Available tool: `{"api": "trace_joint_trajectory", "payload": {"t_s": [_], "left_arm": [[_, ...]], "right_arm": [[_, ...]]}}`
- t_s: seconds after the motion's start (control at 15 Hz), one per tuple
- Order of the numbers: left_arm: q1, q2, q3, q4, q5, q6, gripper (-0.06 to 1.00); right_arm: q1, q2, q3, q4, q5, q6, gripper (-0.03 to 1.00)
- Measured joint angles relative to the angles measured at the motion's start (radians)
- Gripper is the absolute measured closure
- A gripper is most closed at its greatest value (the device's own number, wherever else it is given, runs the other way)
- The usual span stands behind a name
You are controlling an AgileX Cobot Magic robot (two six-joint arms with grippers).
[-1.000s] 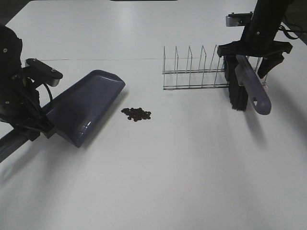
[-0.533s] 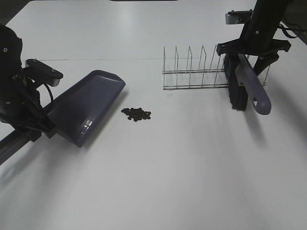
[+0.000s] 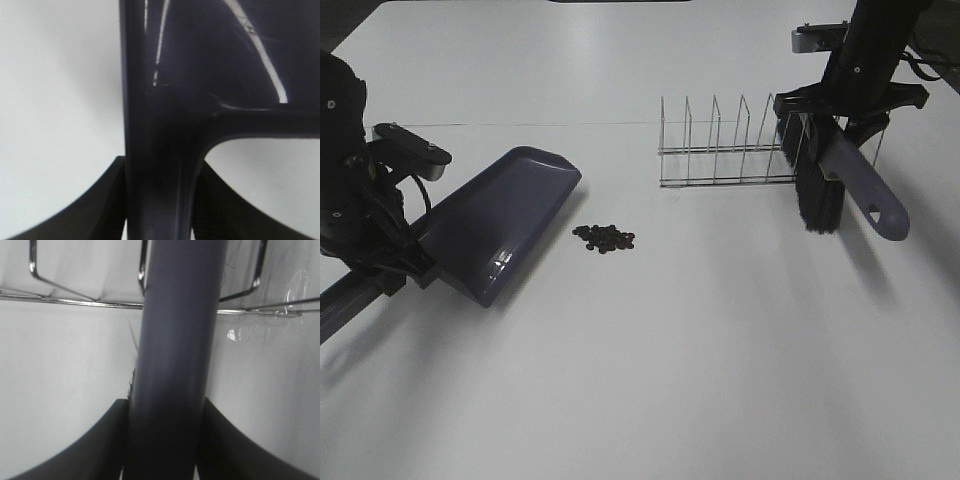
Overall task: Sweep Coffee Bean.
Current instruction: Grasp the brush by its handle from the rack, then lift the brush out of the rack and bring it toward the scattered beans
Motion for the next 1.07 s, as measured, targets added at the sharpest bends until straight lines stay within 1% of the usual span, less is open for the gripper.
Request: {"api": "trace_joint_trajectory", "payload": {"t_s": [0.27, 0.4, 0.53, 0.73, 0.93, 1.0, 1.07], "left_arm": [[0.0, 0.0, 0.0, 0.0, 0.003, 0.0, 0.61], [0.0, 0.0, 0.0, 0.0, 0.025, 0.003, 0.61], [0.0, 0.0, 0.0, 0.0, 0.058, 0.023, 0.61], [0.0, 0.0, 0.0, 0.001, 0.059, 0.03, 0.61], [0.0, 0.0, 0.0, 0.001, 0.059, 0.03, 0.61], [0.0, 0.0, 0.0, 0.002, 0.059, 0.03, 0.61], [0.0, 0.0, -0.006, 0.003, 0.06, 0.03, 0.61]], "right_arm": [[0.0, 0.0, 0.0, 0.008, 0.037, 0.019, 0.65], [0.0, -0.01, 0.0, 0.008, 0.042, 0.019, 0.65], [0.0, -0.048, 0.0, 0.008, 0.05, 0.021, 0.65], [0.0, -0.147, 0.004, 0.008, 0.053, 0.022, 0.65], [0.0, -0.246, 0.069, 0.008, 0.05, 0.021, 0.65], [0.001, -0.331, 0.171, -0.012, 0.051, 0.02, 0.65], [0.001, -0.375, 0.215, -0.034, 0.055, 0.02, 0.65]]}}
